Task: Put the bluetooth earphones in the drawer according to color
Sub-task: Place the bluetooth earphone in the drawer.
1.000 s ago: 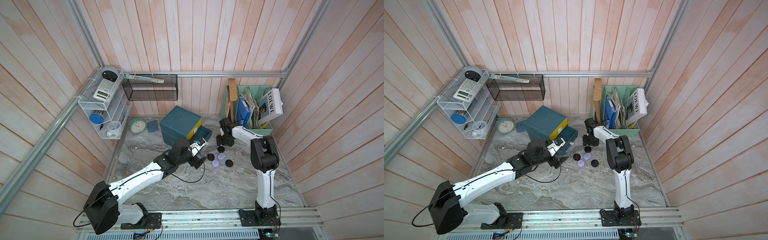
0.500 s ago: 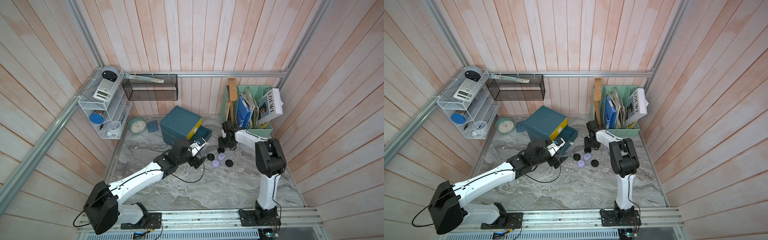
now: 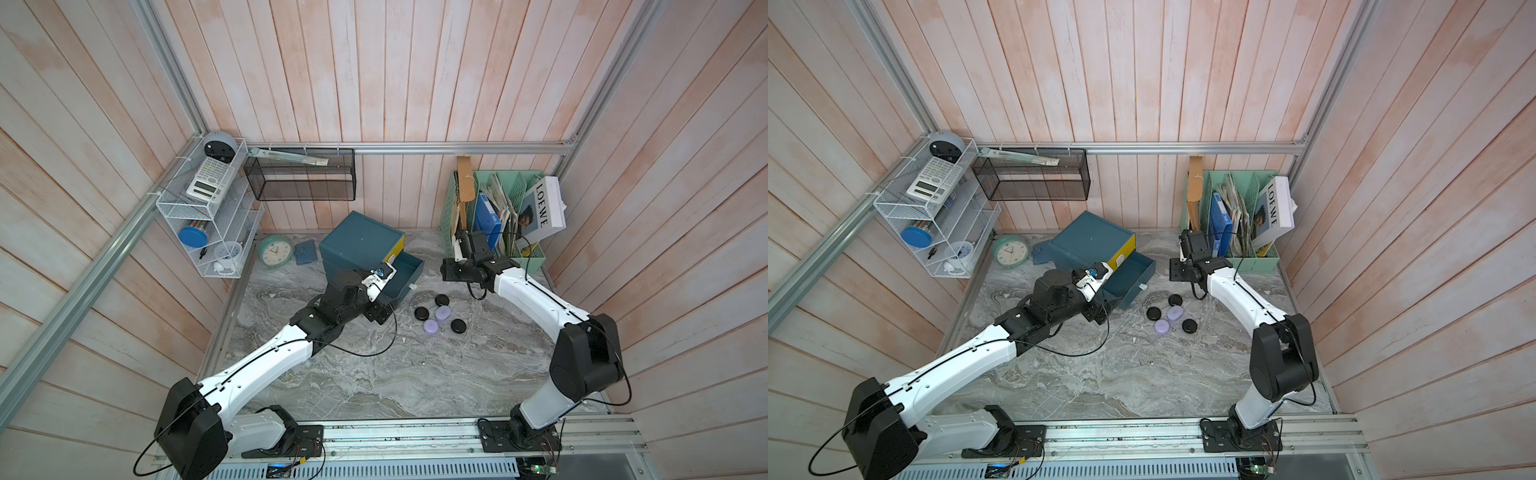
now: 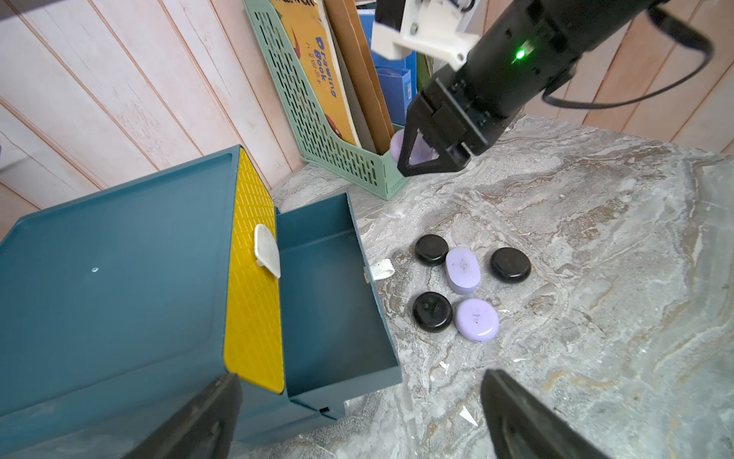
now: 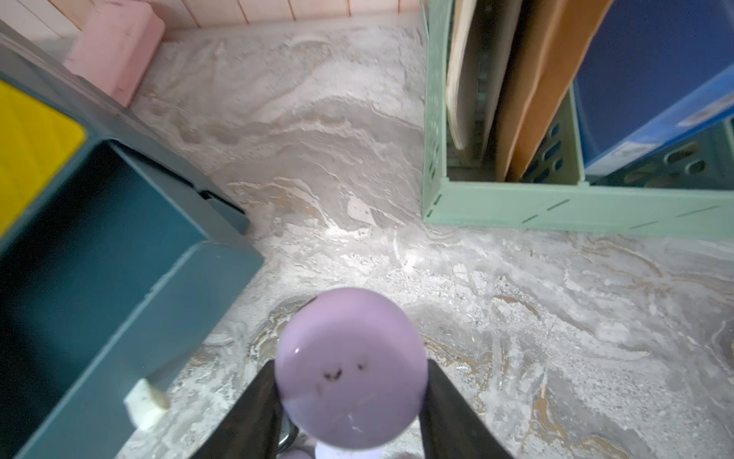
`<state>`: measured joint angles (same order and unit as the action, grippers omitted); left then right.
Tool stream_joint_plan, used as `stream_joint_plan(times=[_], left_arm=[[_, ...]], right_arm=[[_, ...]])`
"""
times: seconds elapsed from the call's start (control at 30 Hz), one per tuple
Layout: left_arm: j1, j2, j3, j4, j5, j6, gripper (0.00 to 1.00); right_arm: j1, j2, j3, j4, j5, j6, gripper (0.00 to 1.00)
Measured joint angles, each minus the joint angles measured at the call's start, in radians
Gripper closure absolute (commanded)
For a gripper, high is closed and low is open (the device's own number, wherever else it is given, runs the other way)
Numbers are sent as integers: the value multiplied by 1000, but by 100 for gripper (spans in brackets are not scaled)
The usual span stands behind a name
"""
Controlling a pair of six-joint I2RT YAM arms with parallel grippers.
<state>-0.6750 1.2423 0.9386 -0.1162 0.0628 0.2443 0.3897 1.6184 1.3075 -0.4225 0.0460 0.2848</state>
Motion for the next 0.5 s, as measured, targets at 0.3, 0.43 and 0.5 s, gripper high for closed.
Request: stream_joint_plan(times=[0.3,0.43,0.5], left_arm=[[16,-32,0,-8,-50,31,0],[25,-49,0,-9,-60,34,0],[35,-56,0,-12,-57,32,0]], right_arm=[[98,-46,2,91,-78,19,71],[139,-26,37,100,-124,27,71],[150,-10,55,115,-137,30,71]])
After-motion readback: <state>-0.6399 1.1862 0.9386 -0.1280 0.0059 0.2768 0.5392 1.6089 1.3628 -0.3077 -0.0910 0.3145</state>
